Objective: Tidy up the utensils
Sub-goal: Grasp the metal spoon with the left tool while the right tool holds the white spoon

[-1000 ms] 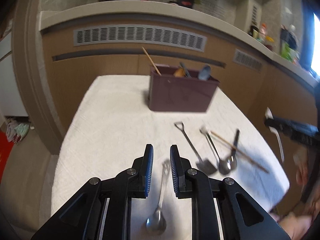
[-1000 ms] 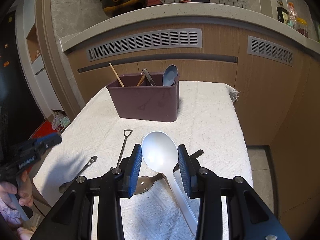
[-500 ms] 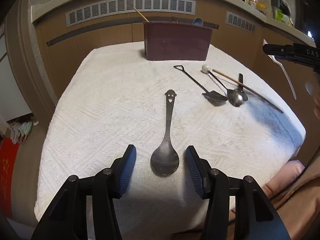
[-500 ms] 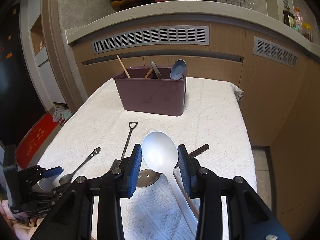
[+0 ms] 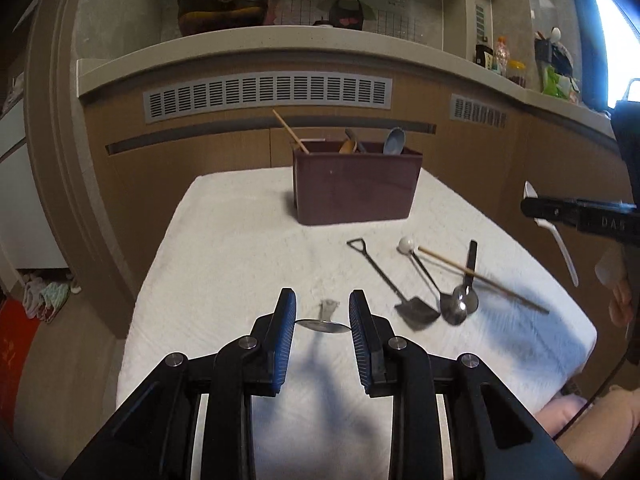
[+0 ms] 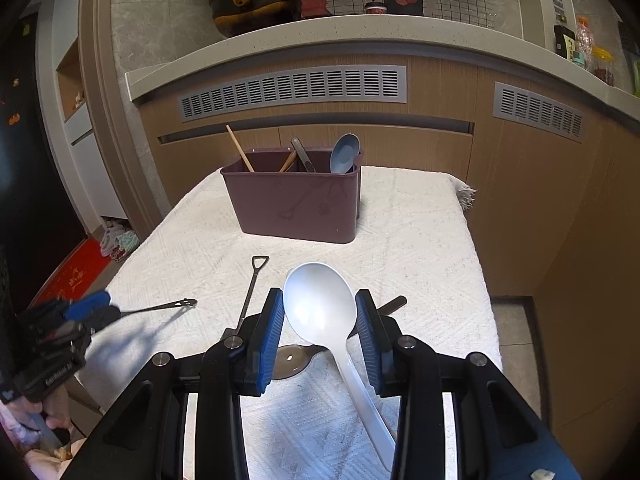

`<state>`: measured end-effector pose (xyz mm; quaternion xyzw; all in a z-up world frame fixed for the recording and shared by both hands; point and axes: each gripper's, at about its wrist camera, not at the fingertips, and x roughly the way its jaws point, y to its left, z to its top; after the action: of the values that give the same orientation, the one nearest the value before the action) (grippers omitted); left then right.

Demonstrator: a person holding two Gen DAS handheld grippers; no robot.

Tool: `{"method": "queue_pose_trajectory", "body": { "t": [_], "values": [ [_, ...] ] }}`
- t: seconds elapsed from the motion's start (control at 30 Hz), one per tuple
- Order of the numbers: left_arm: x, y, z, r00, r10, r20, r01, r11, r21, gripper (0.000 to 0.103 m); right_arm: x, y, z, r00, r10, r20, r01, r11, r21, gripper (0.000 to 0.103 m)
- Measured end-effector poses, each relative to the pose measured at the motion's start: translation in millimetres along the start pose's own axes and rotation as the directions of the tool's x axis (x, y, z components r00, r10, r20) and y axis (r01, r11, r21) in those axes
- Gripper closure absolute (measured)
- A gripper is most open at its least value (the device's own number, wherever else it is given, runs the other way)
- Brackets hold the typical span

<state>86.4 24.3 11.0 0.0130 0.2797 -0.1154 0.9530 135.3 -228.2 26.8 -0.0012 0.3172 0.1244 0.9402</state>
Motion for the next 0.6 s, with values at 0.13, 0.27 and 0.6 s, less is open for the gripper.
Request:
{"method": "queue_pose_trajectory", "body": {
  "t": [0.13, 0.27, 0.6],
  "values": [
    [8, -5, 24, 0.999, 0.002, 0.046, -0.002, 1.000, 0.010, 0.075, 2, 1, 2, 1.000, 0.007, 0.011, -0.007, 1.000, -0.007, 0.069],
    [15, -11, 45, 0.998, -0.010, 0.065, 0.010, 1.000, 0.013, 0.075, 6, 1, 6, 1.000, 0.018, 0.020, -0.018, 1.000, -0.008, 0.069],
    [13, -25, 93, 0.994, -0.030, 0.102, 0.025, 0.998, 0.049, 0.075, 6, -5, 27, 0.995, 0.075, 0.062, -0.075, 0.997, 0.003, 0.069]
  ]
}}
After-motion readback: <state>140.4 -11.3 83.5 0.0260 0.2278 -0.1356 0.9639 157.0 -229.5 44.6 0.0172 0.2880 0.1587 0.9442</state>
